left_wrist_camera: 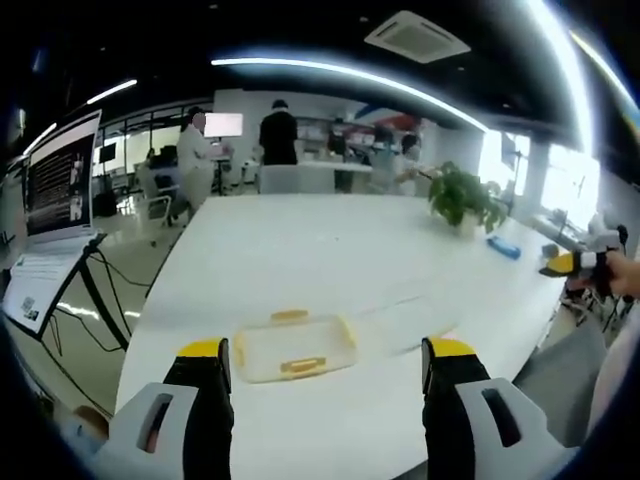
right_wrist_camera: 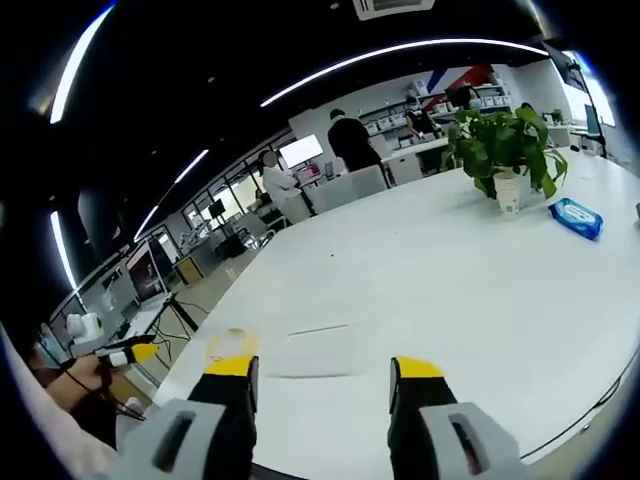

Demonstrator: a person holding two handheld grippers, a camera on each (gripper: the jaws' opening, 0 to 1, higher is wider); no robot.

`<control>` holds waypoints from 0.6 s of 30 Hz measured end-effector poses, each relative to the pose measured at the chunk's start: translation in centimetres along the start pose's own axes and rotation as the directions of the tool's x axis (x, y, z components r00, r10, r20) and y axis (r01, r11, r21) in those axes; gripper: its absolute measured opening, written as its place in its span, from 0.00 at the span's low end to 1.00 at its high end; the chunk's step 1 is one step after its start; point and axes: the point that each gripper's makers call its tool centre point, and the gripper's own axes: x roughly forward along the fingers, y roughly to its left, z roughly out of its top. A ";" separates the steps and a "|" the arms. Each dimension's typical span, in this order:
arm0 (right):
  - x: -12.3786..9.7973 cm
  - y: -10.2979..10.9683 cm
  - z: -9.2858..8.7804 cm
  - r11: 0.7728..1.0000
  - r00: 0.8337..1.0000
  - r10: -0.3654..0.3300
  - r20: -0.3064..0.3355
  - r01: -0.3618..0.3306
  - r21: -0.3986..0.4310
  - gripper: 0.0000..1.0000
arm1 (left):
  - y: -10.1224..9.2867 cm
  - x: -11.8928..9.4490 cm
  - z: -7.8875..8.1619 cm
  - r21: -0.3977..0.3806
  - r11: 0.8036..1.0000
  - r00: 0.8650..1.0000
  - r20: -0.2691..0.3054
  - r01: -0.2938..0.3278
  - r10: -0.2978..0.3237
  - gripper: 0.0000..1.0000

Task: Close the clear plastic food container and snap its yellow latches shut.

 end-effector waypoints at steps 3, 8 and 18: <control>0.0 0.0 0.0 1.000 1.000 0.000 -0.001 0.000 0.000 0.51 | 0.3 0.0 0.0 0.002 1.000 1.000 -0.002 -0.006 0.006 0.77; 0.1 0.0 0.0 1.000 1.000 0.000 -0.005 0.000 -0.003 0.51 | 0.7 0.0 -0.3 0.001 1.000 1.000 -0.006 -0.011 0.011 0.77; 0.6 0.0 0.6 1.000 1.000 -0.007 -0.006 0.007 -0.008 0.51 | 0.7 0.8 -0.4 0.005 1.000 1.000 -0.019 0.006 -0.006 0.76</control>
